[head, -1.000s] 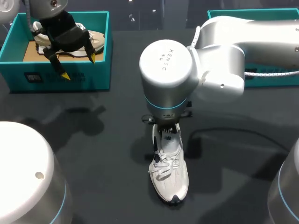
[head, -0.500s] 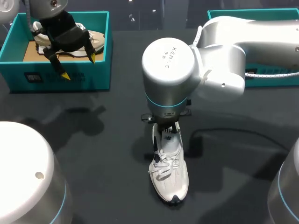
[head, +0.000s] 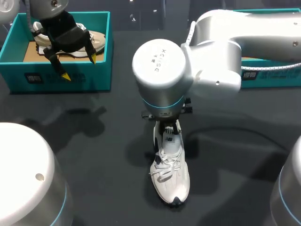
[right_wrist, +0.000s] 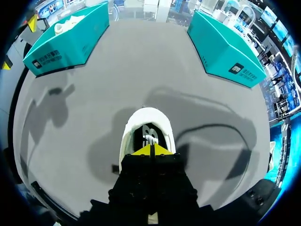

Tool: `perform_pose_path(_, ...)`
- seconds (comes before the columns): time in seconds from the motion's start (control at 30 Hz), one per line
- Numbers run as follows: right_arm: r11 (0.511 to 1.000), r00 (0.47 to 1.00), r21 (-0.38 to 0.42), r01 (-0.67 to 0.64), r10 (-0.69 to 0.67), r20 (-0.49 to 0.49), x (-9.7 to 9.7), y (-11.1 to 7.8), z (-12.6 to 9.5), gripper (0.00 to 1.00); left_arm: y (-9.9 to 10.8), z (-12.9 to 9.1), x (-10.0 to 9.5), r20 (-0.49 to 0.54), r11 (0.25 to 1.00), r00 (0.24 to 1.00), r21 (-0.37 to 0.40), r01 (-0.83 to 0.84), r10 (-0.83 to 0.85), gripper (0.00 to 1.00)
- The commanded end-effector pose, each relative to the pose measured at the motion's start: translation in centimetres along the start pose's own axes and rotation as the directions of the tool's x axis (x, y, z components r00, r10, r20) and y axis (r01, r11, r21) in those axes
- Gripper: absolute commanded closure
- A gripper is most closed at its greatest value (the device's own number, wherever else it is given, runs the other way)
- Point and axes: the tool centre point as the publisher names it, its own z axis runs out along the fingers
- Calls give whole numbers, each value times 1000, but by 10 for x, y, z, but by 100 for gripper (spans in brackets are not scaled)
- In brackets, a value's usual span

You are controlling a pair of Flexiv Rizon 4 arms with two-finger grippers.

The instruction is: Take the shoe out of the shoebox, open the shoe tongue, remove and reinsert the insole, then place the shoe into the shoebox

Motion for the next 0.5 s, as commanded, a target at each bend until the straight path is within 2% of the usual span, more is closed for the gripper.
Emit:
perform_pose_path(0.03,999,997,-27,-21,23,80,20,1,4,100,0,0,0,-1,1000,1000,-2,-1,1,0)
perform_pose_path(0.3,999,988,-41,10,-4,151,28,6,18,100,0,0,0,-1,1000,1000,-2,-1,1,0)
perform_pose_path(0.43,1000,980,-15,1,2,201,27,1,21,100,0,0,0,-1,1000,1000,-2,-1,1,0)
perform_pose_path(0.5,1000,973,-1,-11,11,230,24,-10,23,100,0,0,0,-1,1000,1000,-2,-1,1,0)
